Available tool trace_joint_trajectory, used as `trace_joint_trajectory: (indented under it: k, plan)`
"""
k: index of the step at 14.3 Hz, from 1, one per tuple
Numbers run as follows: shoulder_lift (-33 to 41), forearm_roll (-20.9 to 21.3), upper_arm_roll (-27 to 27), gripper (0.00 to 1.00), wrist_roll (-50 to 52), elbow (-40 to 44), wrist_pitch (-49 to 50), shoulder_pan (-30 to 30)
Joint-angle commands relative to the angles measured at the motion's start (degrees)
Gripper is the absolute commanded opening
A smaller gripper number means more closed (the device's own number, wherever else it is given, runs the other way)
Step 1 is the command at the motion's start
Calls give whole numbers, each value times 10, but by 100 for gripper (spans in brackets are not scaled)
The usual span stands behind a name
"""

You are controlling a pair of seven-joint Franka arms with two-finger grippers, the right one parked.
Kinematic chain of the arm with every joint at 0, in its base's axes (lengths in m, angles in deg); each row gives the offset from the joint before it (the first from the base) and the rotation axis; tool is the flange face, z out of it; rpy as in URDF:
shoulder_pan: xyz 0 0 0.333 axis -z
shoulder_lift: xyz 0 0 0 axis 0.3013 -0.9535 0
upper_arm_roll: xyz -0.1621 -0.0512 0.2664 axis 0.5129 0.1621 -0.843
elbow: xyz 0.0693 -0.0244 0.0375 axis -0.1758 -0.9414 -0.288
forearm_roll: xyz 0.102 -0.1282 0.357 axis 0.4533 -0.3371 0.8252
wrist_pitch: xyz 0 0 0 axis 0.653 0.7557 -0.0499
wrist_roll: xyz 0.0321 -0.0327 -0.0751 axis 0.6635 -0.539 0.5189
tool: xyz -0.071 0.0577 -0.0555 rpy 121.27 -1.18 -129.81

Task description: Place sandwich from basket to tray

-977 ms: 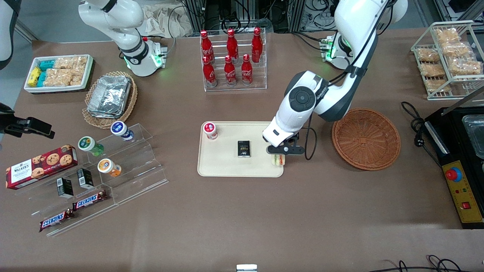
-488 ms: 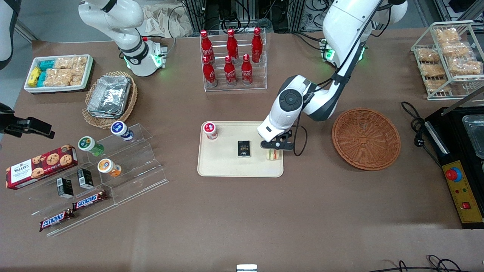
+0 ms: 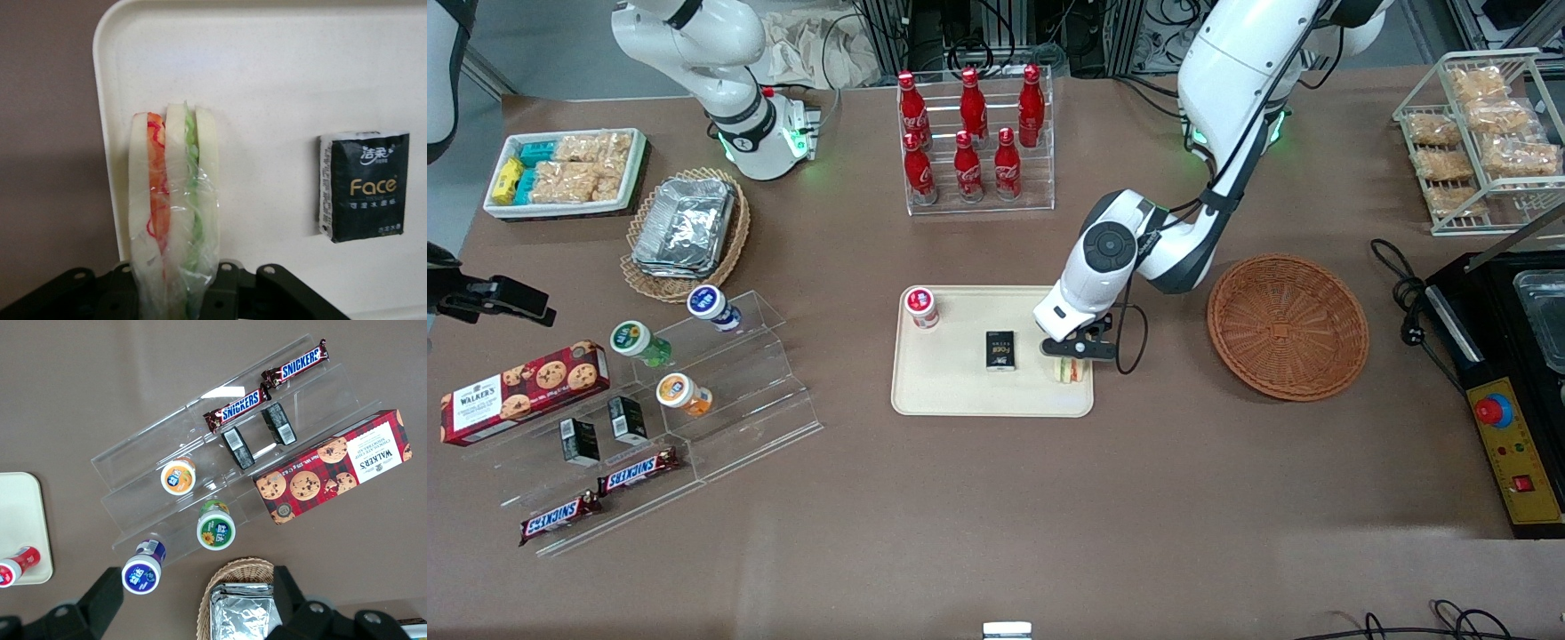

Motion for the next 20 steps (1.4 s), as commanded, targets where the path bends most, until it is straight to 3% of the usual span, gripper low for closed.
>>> trace_joint_trajectory:
  k: [1,10,15,20]
  plan:
    - [5,9,-3,100,14,-2,-9,-2]
    - [35,10,-3,100,29,2,3,-21]
    - [129,9,-3,100,22,43,165,-75]
    - [182,12,-3,100,-21,159,325,-153]
